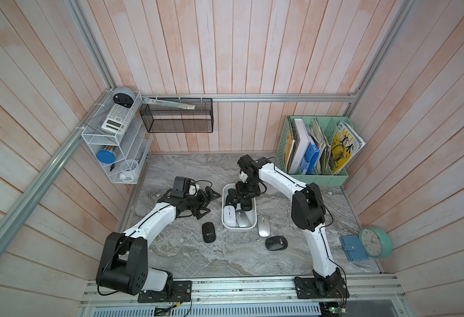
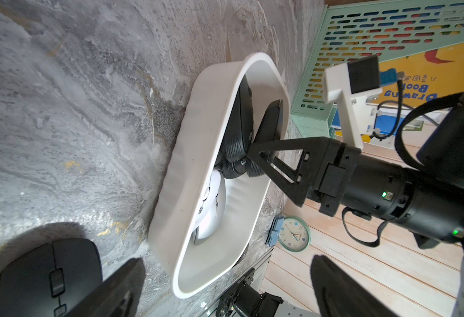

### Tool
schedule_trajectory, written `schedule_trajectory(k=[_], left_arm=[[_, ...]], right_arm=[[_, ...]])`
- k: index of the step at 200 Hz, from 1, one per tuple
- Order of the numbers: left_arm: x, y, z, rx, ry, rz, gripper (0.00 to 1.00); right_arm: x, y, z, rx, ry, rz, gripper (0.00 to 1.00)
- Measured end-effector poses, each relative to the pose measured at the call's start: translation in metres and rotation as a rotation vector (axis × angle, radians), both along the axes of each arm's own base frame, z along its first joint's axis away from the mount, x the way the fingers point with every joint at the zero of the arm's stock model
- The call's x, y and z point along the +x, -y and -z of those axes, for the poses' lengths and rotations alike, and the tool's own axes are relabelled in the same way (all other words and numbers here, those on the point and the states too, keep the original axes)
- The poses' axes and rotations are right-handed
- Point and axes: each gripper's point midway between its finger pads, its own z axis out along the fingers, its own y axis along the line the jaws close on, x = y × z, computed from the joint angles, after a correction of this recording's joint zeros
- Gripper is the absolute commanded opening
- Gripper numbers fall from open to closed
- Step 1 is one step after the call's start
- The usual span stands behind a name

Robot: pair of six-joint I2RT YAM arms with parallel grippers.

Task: Put the mouse in the storage box
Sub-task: Place the mouse in the storage box.

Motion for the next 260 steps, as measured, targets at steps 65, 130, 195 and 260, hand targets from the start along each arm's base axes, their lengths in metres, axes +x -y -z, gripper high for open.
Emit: schedule_trajectory(k=[65, 130, 195, 260], left_arm=[[-0.001, 0.006, -0.003, -0.028, 0.015, 0.018, 1.00], [-0.002, 0.010, -0.005, -0.038, 0.026, 0.035, 1.00], [-0.005, 0.012, -0.008, -0.042, 0.033, 0.043, 1.00], [-0.009, 0.018, -0.010, -0.046, 0.031, 0.057, 1.00]], right_arm=[[0.005, -0.002, -0.001, -0.009, 0.005, -0.005, 0.73], [0.005, 0.003, -0.002, -0.034, 0.010, -0.014, 0.74], [-0.002, 0.013, -0.003, -0.096, 0.030, -0.030, 0.74], [-0.010, 0.029, -0.017, -0.148, 0.071, -0.040, 0.73]])
